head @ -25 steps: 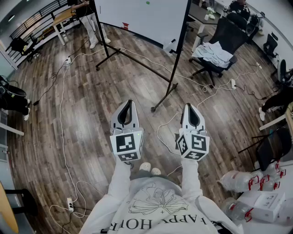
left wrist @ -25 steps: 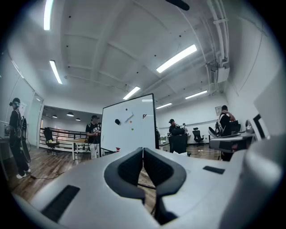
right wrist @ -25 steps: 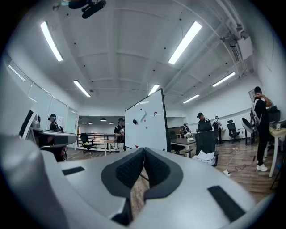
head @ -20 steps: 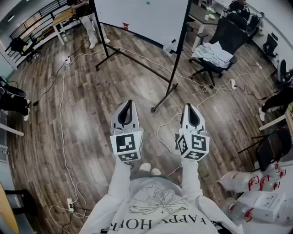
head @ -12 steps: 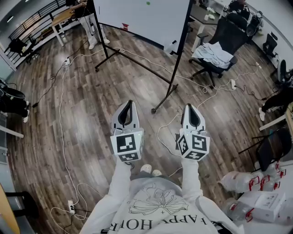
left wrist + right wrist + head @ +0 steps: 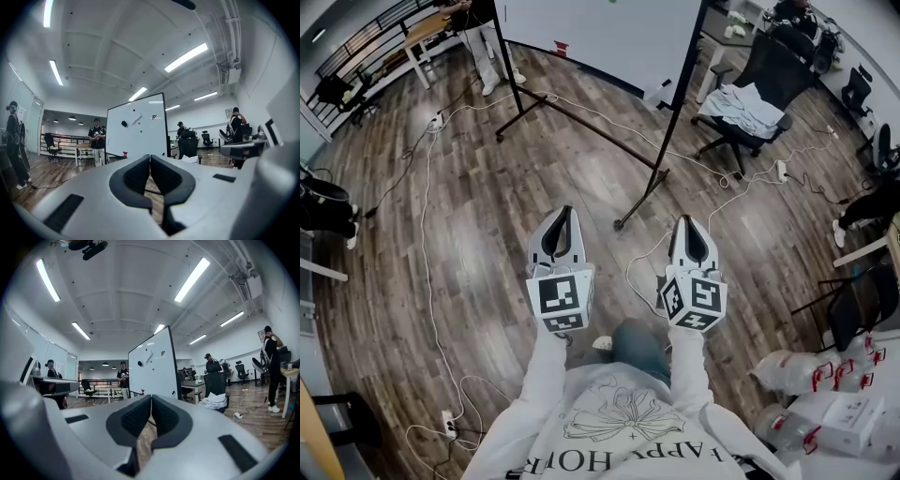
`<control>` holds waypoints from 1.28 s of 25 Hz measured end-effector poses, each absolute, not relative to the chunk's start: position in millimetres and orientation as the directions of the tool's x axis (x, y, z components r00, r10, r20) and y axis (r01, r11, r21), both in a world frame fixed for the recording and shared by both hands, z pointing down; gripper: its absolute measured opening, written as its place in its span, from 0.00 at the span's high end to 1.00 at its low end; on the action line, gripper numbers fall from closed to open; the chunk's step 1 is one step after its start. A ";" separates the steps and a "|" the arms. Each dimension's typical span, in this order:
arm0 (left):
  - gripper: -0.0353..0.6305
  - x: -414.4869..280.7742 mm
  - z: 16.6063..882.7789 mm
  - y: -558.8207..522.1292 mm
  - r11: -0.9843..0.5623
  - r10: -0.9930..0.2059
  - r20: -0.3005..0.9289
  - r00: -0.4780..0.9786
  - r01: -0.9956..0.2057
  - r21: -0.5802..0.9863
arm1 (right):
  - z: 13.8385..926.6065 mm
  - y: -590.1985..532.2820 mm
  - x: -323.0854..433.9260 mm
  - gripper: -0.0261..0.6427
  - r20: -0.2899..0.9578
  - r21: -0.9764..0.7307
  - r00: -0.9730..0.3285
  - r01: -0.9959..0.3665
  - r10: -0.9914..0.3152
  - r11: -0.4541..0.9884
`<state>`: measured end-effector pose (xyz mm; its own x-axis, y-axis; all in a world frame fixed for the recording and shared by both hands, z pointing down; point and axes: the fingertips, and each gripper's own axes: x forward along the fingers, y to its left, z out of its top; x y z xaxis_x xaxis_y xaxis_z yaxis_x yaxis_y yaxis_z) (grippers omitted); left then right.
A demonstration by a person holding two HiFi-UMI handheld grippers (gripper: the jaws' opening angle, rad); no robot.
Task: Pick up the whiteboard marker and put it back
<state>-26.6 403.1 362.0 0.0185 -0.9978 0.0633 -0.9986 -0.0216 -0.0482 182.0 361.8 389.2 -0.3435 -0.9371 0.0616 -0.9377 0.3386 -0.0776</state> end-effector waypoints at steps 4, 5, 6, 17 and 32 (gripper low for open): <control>0.94 -34.7 364.5 385.0 -0.020 -0.997 0.074 0.017 -0.999 -0.042 | 390.4 343.0 175.4 0.95 0.073 -0.074 -0.342 -0.939 -0.937 0.337; 0.94 -36.2 365.3 378.9 -0.019 -0.997 0.077 0.016 -0.999 -0.041 | 390.7 336.8 174.3 0.95 0.074 -0.075 -0.342 -0.939 -0.937 0.336; 0.94 -37.4 366.6 372.1 -0.019 -0.997 0.080 0.015 -0.999 -0.040 | 391.4 329.7 173.2 0.95 0.075 -0.077 -0.342 -0.939 -0.937 0.336; 0.94 -64.8 377.2 255.2 0.037 -0.995 0.086 -0.041 -0.998 -0.052 | 394.3 190.3 147.3 0.95 0.052 -0.099 -0.371 -0.926 -0.927 0.365; 0.94 -70.9 361.1 71.3 0.083 -0.994 0.065 -0.087 -0.995 -0.058 | 380.6 -6.1 135.9 0.95 0.037 -0.109 -0.410 -0.908 -0.912 0.404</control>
